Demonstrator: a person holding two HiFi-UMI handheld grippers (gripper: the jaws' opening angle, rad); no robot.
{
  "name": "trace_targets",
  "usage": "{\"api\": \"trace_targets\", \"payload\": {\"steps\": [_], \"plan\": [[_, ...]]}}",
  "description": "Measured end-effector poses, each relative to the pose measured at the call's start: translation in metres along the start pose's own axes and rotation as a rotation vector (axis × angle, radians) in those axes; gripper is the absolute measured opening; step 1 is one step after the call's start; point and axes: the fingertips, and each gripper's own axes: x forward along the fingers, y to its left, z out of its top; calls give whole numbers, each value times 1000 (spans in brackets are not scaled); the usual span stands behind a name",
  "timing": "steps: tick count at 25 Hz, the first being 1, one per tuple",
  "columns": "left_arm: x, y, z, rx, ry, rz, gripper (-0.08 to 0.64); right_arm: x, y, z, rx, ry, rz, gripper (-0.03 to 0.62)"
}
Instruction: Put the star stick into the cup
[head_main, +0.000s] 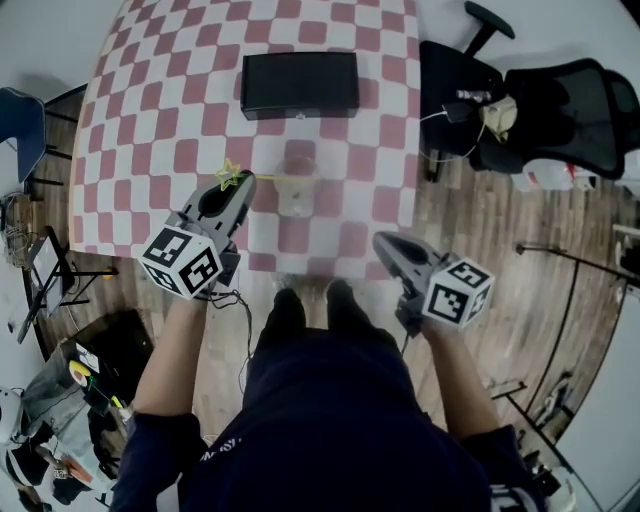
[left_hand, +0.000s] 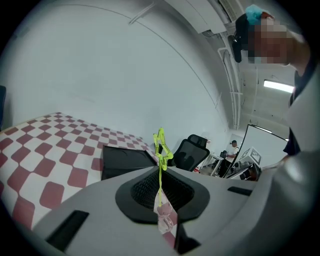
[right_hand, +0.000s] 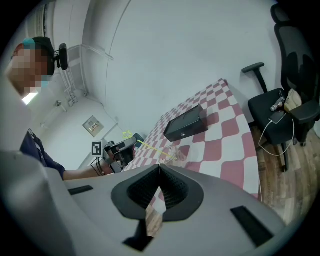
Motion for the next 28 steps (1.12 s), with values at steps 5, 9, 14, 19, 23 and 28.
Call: {"api": "trace_targets", "payload": {"steps": [5, 9, 14, 19, 23, 28], "plan": [[17, 15, -21, -76, 10, -28, 38, 2, -9, -4, 14, 16, -23, 15], [26, 22, -33, -118, 18, -42, 38, 4, -12, -10, 28, 35, -32, 15], [33, 27, -42, -159, 13, -44, 38, 4, -16, -12, 37, 49, -42, 15], [32, 38, -45, -198, -2, -25, 40, 6, -18, -13, 40, 56, -48, 15], [29, 48, -51, -236, -3, -7, 40, 8, -18, -13, 41, 63, -48, 15], [29, 49, -53, -227, 6, -13, 42, 10, -15, -13, 37, 69, -51, 15]]}}
